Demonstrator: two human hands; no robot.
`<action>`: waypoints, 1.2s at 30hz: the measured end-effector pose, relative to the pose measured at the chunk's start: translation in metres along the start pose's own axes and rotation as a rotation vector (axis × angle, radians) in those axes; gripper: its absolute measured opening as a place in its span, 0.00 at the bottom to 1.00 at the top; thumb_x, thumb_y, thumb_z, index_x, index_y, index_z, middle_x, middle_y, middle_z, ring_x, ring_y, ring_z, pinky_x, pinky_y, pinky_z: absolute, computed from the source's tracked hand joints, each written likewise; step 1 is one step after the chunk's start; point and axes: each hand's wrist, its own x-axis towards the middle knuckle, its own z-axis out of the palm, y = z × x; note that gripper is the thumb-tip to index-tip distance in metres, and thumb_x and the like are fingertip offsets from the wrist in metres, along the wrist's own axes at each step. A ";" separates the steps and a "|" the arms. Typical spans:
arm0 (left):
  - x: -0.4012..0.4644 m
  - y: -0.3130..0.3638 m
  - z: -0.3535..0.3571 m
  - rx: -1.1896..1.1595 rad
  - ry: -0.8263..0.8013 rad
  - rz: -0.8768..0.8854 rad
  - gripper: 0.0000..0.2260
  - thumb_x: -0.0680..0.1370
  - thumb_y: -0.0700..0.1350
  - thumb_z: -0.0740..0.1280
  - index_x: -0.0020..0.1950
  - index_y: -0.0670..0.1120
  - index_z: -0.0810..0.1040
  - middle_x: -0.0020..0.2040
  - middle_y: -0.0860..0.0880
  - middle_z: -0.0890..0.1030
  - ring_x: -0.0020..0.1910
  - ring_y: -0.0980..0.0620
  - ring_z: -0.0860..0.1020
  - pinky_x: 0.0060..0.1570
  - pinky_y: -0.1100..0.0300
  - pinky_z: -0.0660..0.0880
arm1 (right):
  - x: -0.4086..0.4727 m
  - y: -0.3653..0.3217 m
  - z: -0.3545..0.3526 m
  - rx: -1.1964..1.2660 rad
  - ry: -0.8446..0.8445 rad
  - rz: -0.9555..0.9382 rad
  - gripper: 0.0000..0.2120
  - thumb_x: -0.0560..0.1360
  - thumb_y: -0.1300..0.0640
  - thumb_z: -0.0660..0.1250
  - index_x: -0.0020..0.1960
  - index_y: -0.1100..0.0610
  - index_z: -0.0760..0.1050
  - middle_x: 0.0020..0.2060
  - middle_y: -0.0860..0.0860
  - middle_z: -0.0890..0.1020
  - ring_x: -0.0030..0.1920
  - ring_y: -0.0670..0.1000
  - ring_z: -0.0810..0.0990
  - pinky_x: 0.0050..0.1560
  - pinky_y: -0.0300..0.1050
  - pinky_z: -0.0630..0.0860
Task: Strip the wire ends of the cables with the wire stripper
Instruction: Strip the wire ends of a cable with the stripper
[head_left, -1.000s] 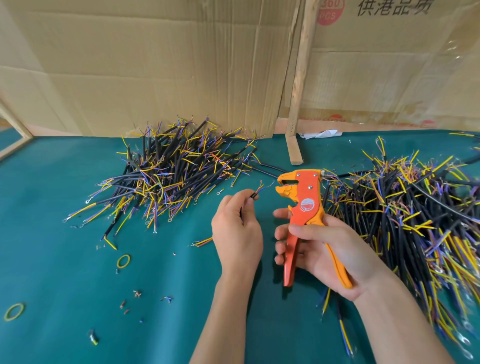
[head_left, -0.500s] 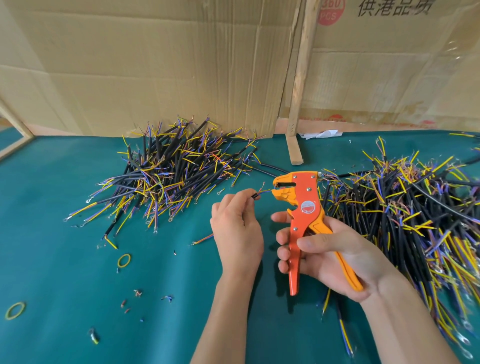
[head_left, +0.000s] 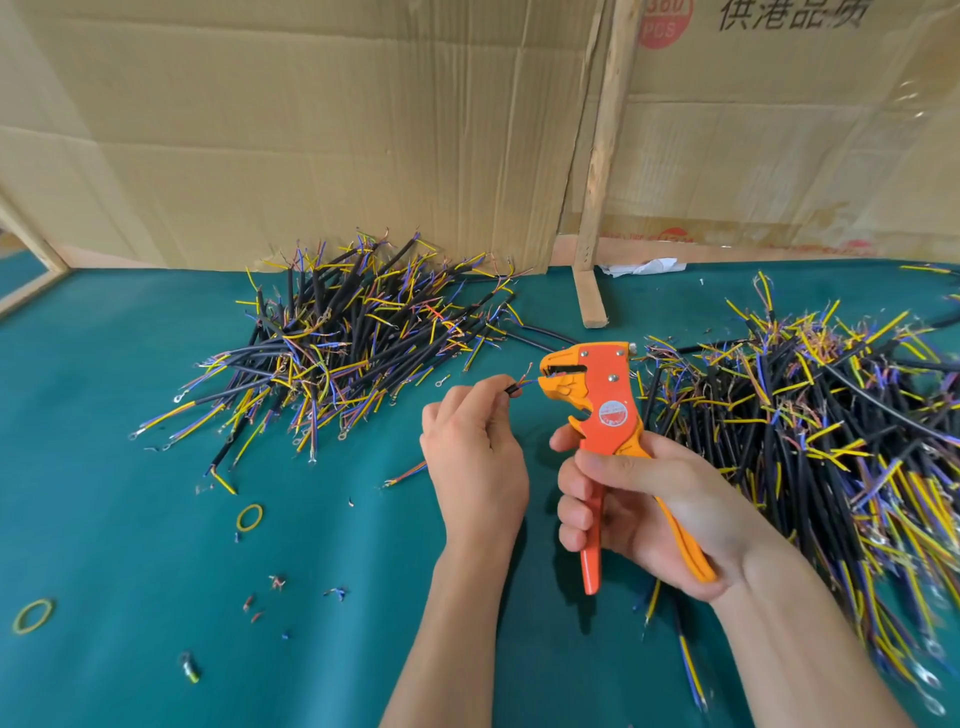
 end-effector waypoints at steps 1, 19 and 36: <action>0.000 0.000 0.000 0.006 -0.001 0.000 0.09 0.81 0.38 0.65 0.53 0.49 0.84 0.46 0.52 0.82 0.47 0.46 0.70 0.50 0.53 0.68 | 0.000 0.000 0.001 0.007 0.018 0.002 0.11 0.71 0.62 0.75 0.52 0.62 0.81 0.35 0.58 0.72 0.32 0.57 0.73 0.34 0.52 0.75; -0.002 0.002 -0.004 0.476 -0.283 0.023 0.11 0.80 0.45 0.62 0.57 0.53 0.83 0.55 0.52 0.80 0.57 0.46 0.73 0.56 0.53 0.66 | 0.008 -0.005 -0.007 0.299 0.291 -0.423 0.05 0.71 0.63 0.69 0.46 0.57 0.76 0.35 0.53 0.77 0.33 0.52 0.77 0.36 0.44 0.78; 0.040 -0.007 0.015 0.460 -0.302 -0.039 0.21 0.76 0.36 0.61 0.69 0.48 0.75 0.68 0.46 0.73 0.65 0.42 0.68 0.61 0.54 0.66 | 0.018 0.004 -0.003 0.205 0.443 -0.275 0.24 0.65 0.66 0.72 0.61 0.66 0.76 0.55 0.62 0.79 0.47 0.62 0.85 0.40 0.53 0.84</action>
